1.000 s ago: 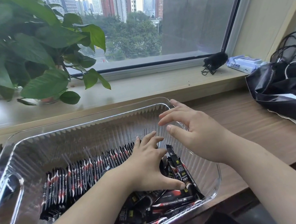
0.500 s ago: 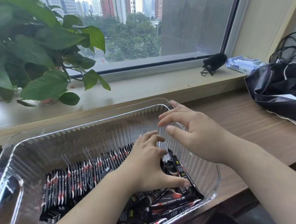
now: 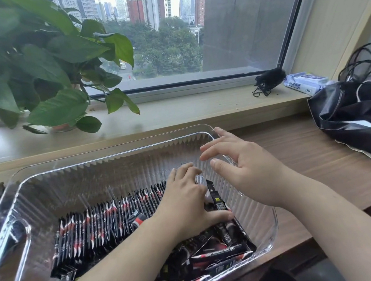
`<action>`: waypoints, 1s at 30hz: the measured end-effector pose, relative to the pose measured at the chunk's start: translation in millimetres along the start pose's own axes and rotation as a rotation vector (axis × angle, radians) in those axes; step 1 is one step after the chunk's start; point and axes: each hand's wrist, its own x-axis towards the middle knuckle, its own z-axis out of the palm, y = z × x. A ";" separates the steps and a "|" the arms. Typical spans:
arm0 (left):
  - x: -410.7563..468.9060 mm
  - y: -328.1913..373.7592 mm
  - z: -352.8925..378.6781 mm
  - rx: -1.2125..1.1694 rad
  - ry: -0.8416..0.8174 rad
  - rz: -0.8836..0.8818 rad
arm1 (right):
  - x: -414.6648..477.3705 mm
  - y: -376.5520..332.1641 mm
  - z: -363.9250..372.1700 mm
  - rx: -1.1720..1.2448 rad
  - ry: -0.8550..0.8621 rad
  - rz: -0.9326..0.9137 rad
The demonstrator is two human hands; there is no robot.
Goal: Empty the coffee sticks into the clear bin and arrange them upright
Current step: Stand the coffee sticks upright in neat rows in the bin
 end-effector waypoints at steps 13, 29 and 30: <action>-8.8 -6.4 -8.9 -0.222 -0.092 0.180 | -0.9 -1.1 -0.7 0.004 -0.002 0.011; -3.3 7.2 9.3 -0.005 0.062 0.089 | -0.1 -1.9 0.0 0.014 0.000 0.016; -1.6 4.9 10.2 -0.012 0.070 0.071 | -0.3 -2.0 0.0 0.016 0.001 0.015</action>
